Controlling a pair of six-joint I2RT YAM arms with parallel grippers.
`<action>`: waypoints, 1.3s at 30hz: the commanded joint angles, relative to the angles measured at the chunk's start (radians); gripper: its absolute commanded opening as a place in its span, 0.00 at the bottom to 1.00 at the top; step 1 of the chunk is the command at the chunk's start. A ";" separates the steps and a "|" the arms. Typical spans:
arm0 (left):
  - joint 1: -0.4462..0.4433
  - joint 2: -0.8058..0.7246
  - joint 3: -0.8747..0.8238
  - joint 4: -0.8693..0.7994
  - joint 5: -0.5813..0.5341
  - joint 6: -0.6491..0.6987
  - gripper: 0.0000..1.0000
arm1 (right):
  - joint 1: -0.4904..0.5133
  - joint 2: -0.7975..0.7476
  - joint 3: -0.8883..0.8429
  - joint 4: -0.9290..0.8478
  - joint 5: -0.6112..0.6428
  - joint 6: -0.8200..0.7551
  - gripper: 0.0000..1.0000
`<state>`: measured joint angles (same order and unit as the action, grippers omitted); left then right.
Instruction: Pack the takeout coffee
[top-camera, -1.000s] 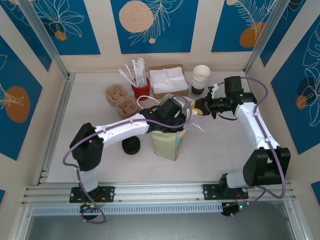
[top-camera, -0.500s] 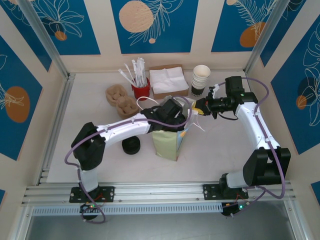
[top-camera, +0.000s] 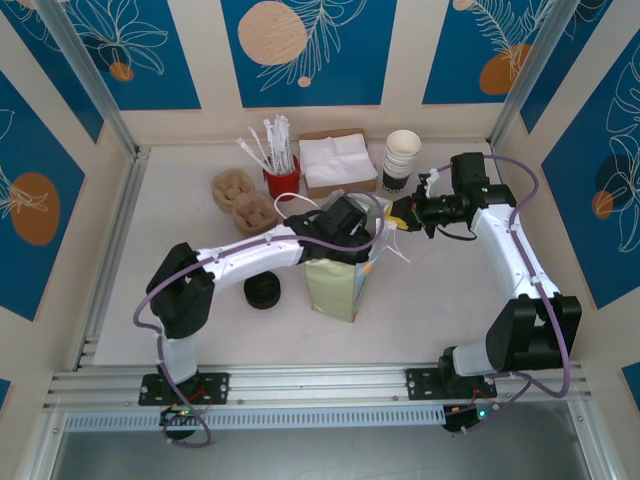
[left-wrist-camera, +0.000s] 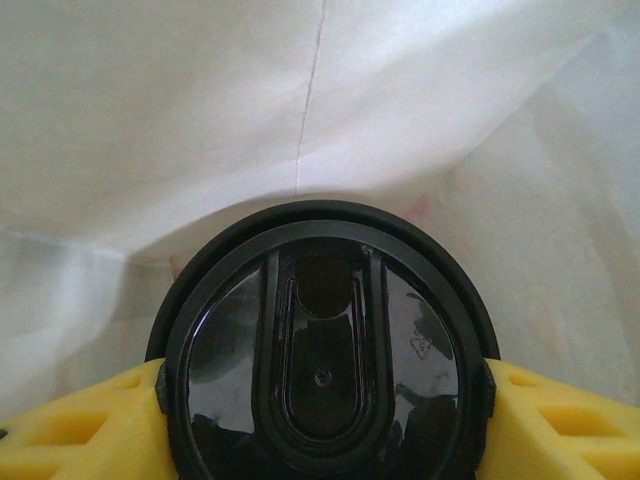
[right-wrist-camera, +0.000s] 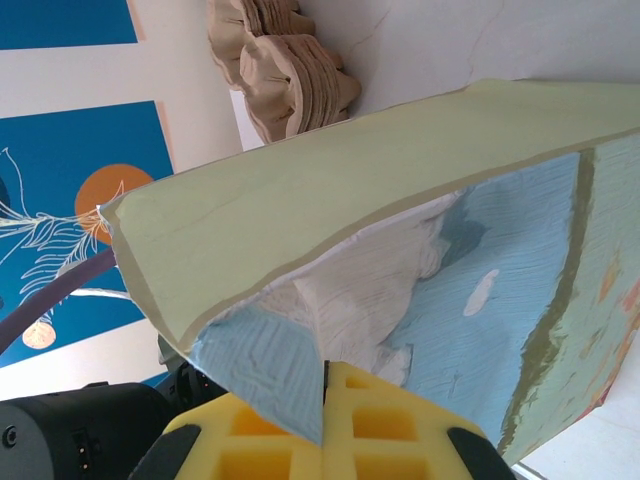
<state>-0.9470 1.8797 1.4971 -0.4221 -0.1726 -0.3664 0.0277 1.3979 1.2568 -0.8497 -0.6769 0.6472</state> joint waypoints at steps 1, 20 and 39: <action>-0.001 0.031 -0.060 -0.111 0.073 -0.034 0.64 | -0.004 -0.007 0.006 -0.042 0.008 -0.004 0.00; -0.004 0.045 -0.101 -0.122 0.082 -0.061 0.64 | -0.003 -0.027 -0.026 -0.040 0.017 -0.004 0.00; -0.006 0.107 0.105 -0.204 0.117 -0.020 0.72 | 0.019 -0.021 -0.007 -0.040 0.041 0.007 0.01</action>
<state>-0.9466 1.9247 1.5749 -0.4824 -0.1455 -0.3832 0.0353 1.3846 1.2480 -0.8501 -0.6571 0.6445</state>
